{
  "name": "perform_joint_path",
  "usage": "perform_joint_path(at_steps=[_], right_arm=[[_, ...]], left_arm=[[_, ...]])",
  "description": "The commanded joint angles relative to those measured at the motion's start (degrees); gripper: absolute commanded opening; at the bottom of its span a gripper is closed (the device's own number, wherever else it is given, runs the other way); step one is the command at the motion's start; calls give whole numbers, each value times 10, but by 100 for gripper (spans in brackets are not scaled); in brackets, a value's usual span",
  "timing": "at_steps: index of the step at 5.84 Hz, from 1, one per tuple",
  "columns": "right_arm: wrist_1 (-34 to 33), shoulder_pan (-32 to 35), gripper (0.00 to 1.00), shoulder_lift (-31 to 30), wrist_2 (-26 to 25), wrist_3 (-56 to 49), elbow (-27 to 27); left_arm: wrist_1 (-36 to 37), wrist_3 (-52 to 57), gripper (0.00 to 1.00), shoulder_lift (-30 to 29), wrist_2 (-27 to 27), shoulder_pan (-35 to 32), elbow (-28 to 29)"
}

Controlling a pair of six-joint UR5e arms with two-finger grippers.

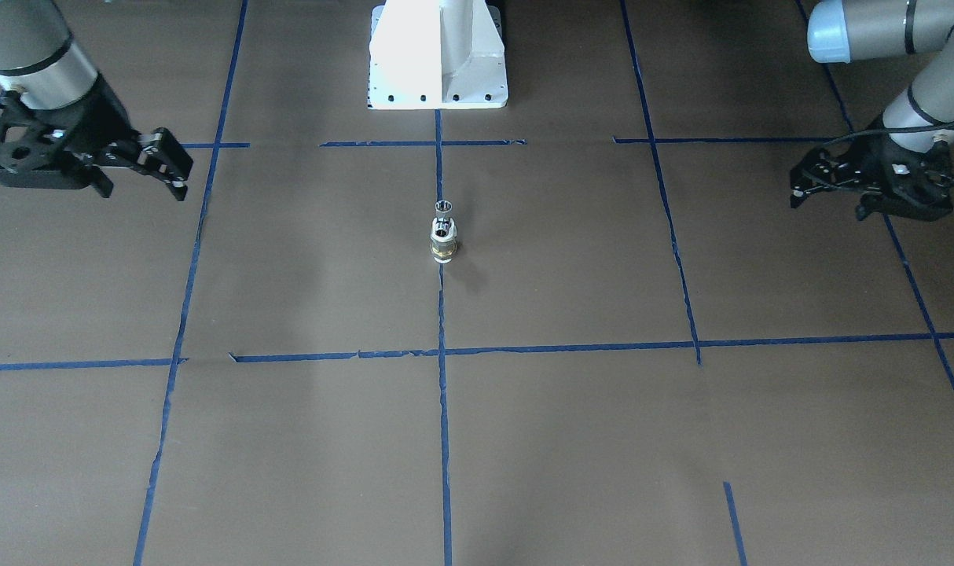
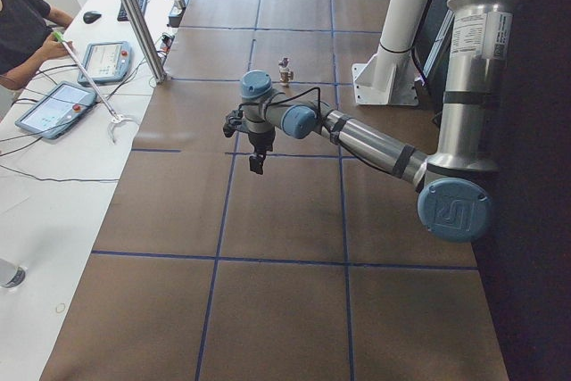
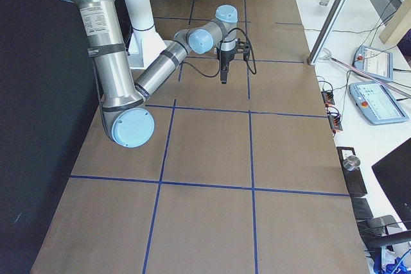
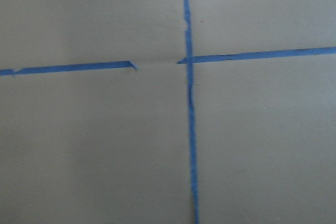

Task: Assemble PPR valve and pipe with both arms

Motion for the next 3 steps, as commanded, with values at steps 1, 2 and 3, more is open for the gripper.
perform_joint_path(at_steps=[1, 2, 3], right_arm=[[0, 107, 100, -62, 48, -188, -45], [-1, 179, 100, -82, 84, -301, -88], [-1, 243, 100, -105, 106, -423, -138]], left_arm=[[2, 165, 100, 4, -45, -98, 83], [2, 265, 100, 2, -53, -155, 146], [4, 301, 100, 2, -53, -195, 168]])
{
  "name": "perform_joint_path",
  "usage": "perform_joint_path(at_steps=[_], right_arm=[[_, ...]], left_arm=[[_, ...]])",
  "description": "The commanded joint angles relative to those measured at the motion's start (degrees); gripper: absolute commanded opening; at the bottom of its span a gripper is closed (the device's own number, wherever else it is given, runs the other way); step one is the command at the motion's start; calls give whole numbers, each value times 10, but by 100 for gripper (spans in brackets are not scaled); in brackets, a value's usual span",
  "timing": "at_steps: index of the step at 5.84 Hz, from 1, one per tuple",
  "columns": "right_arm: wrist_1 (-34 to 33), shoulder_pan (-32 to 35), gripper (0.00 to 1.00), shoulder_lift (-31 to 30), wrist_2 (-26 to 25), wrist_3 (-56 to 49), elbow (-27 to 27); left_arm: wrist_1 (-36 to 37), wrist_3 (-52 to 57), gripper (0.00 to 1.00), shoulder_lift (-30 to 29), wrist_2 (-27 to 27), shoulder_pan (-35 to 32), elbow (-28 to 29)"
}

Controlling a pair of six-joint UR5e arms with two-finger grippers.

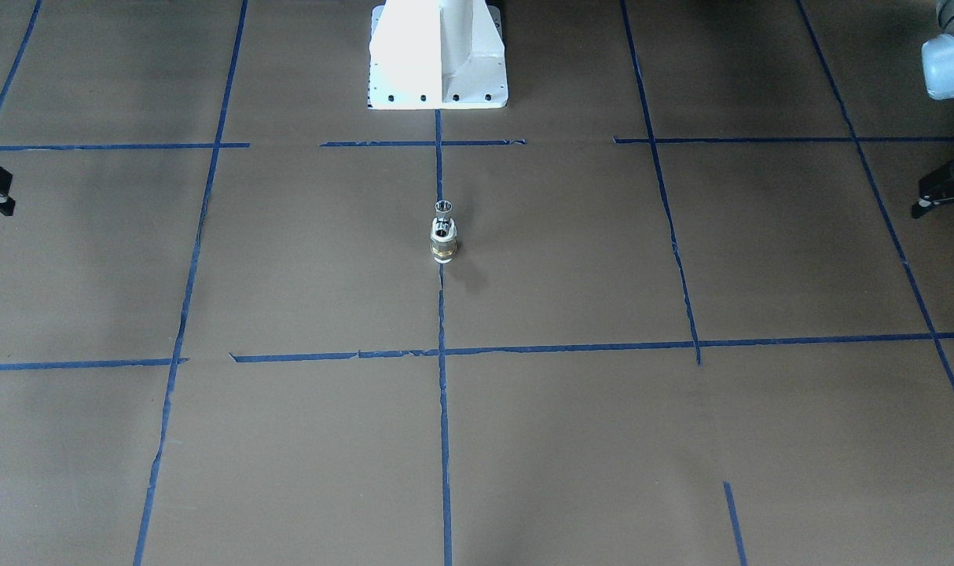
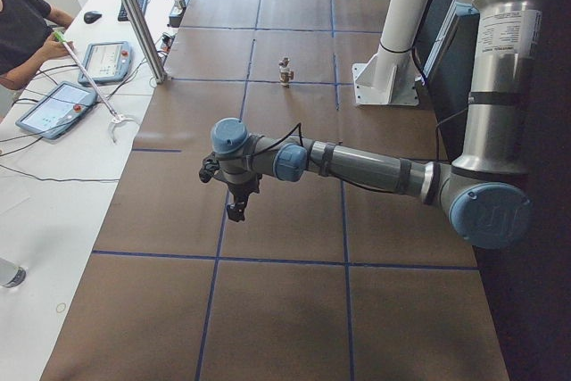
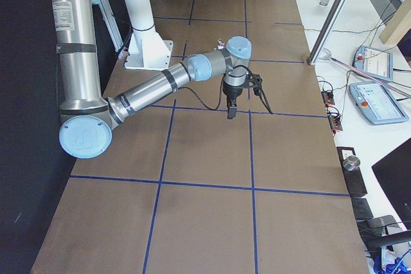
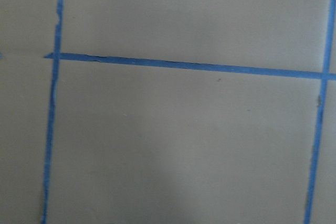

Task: Assemble PPR valve and pipe with both arms

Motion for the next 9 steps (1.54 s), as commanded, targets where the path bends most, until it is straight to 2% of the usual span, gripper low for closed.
perform_joint_path(at_steps=[1, 2, 3, 4, 5, 6, 9], right_arm=[[1, 121, 100, -31, 34, -242, -123], [13, 132, 100, -23, 42, -279, -182], [99, 133, 100, -21, 39, -274, -223], [116, 138, 100, -27, 39, -244, -214], [117, 143, 100, -44, 39, -232, -186], [116, 148, 100, -48, 42, -232, -170], [116, 148, 100, -46, 29, -240, -180]], left_arm=[[5, 54, 100, -1, -11, -53, 35], [5, 47, 100, 0, -17, -52, 57], [14, 44, 100, -1, -18, -56, 61], [61, 44, 100, -8, -21, -59, 60], [78, 45, 100, -10, -21, -61, 55], [78, 45, 100, -9, -22, -62, 48], [72, 48, 100, -29, -9, -63, 49]])
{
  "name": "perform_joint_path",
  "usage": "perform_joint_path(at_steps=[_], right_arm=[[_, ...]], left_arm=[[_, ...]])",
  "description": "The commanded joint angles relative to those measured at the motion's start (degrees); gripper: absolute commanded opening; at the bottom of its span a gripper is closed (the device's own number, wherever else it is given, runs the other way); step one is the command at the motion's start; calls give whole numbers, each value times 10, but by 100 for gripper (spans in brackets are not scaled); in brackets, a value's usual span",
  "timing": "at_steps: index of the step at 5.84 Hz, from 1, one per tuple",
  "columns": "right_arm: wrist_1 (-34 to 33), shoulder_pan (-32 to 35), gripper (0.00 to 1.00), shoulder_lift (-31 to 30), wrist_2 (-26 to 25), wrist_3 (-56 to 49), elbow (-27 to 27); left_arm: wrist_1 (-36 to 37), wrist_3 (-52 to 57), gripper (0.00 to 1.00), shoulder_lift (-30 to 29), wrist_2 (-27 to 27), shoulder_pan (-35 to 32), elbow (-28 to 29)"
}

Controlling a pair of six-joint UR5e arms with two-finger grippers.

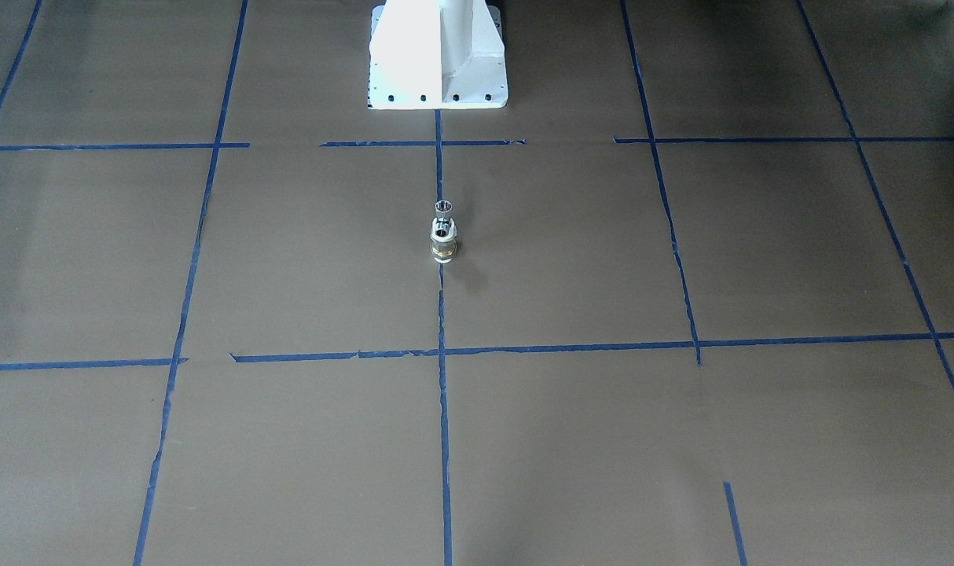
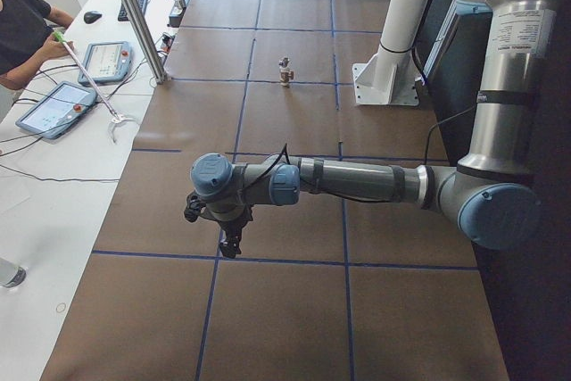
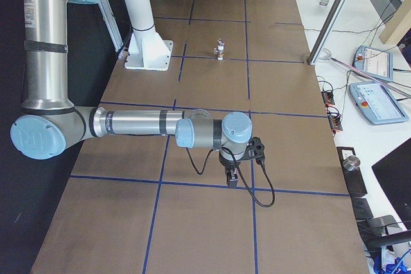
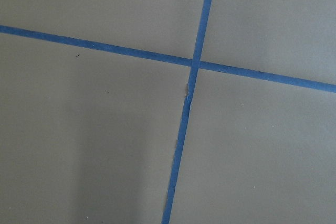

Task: Assemble PPR valve and pipe with both arms

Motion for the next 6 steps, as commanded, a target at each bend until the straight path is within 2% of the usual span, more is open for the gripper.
perform_joint_path(at_steps=[1, 4, 6], right_arm=[[2, 0, 100, 3, -15, -2, -3], [2, -19, 100, 4, -13, 2, -3], [1, -24, 100, 13, -8, 6, -3]], left_arm=[[-1, -1, 100, -13, 15, 2, 7], [-35, 1, 100, 1, 15, -1, -7], [-31, 4, 100, 11, 16, 2, -26]])
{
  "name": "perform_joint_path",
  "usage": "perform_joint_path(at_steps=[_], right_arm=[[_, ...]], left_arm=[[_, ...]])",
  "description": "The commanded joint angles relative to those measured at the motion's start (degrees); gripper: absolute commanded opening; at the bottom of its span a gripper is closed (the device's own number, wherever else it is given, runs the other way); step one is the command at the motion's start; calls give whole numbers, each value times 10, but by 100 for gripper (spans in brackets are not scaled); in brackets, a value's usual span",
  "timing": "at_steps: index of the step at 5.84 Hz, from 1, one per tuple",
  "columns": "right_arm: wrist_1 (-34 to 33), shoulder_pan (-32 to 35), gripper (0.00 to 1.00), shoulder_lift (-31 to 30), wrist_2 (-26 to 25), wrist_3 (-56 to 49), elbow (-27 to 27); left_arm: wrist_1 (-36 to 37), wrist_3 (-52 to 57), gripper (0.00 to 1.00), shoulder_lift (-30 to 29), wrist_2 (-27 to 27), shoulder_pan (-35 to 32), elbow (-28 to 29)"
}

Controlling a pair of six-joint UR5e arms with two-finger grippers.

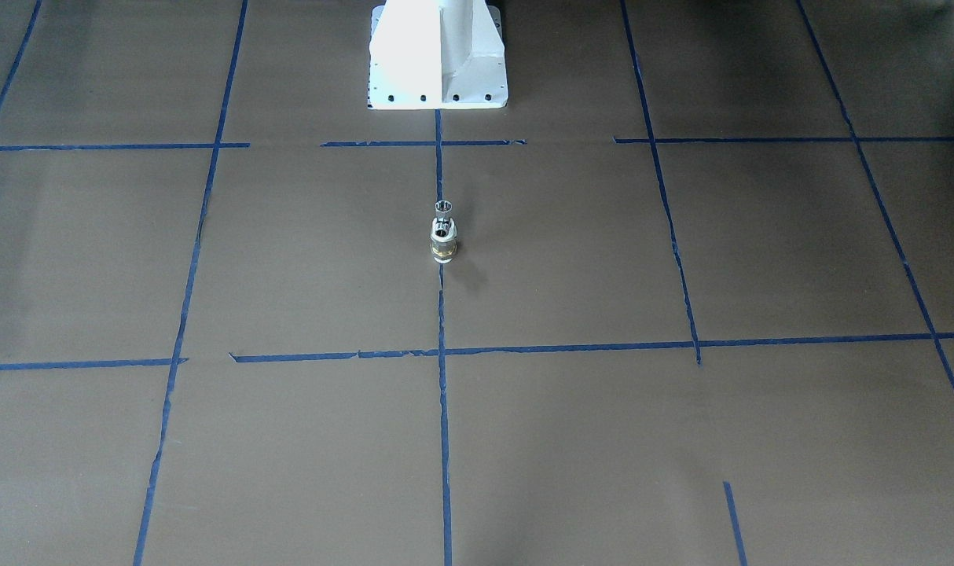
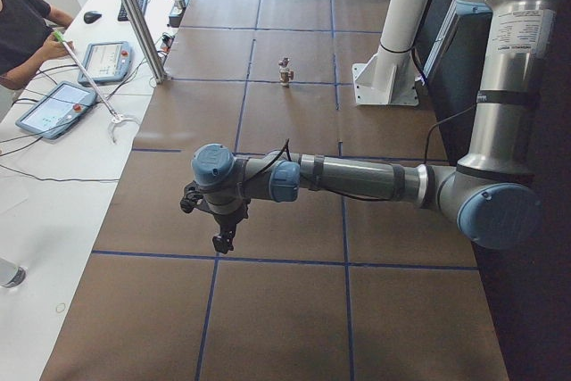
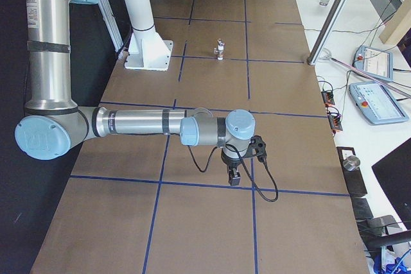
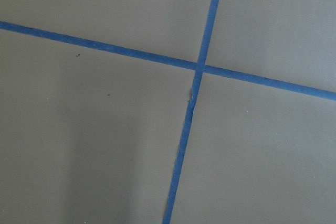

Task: Assemble PPR valve and pipe with both arms

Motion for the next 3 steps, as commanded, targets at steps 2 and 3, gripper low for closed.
perform_joint_path(at_steps=[2, 3], right_arm=[[-6, -1, 100, 1, 13, 1, 2], [-5, -1, 100, 3, 13, 0, 2]], left_arm=[[7, 2, 100, 6, 2, 6, -31], [7, 2, 100, 6, 2, 6, -28]])
